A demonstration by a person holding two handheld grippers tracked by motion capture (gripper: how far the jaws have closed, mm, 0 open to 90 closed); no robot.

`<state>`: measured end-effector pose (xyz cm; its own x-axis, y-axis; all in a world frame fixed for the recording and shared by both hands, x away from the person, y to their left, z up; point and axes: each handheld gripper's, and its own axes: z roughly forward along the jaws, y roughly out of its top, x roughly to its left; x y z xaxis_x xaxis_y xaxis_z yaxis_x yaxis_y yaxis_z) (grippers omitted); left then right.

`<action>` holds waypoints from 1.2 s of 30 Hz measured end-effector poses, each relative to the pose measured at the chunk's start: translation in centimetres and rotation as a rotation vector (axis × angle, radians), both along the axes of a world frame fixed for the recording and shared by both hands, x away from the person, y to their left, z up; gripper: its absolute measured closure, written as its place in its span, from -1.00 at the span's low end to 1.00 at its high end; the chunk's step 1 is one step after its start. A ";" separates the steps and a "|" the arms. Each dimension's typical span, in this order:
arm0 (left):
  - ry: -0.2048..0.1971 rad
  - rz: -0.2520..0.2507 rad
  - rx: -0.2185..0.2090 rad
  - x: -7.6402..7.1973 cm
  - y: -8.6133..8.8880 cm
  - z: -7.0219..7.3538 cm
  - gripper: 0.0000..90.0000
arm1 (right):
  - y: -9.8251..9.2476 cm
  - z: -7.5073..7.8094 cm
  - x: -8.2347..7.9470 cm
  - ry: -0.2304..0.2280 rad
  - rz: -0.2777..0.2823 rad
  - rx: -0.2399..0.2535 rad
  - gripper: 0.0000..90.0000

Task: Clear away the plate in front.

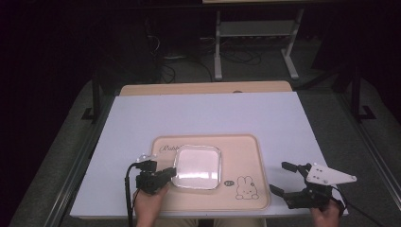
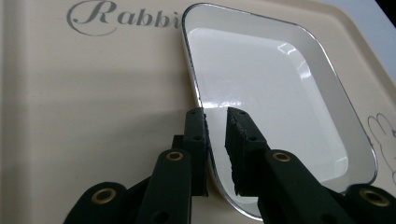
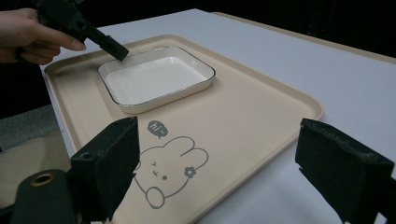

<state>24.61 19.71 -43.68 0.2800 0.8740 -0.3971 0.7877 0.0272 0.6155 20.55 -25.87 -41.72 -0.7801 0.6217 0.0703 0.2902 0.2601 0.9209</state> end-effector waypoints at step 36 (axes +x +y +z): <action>-0.031 -0.063 0.067 0.4 -1.5 -0.3 0.82 | 0.0 0.0 -0.1 0.000 0.000 -0.002 -0.71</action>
<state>25.05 18.23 -43.98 0.3469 0.8786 -0.3283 0.7668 -0.0641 0.6386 20.50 -25.87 -41.68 -0.7799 0.6222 0.0686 0.2900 0.2621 0.9204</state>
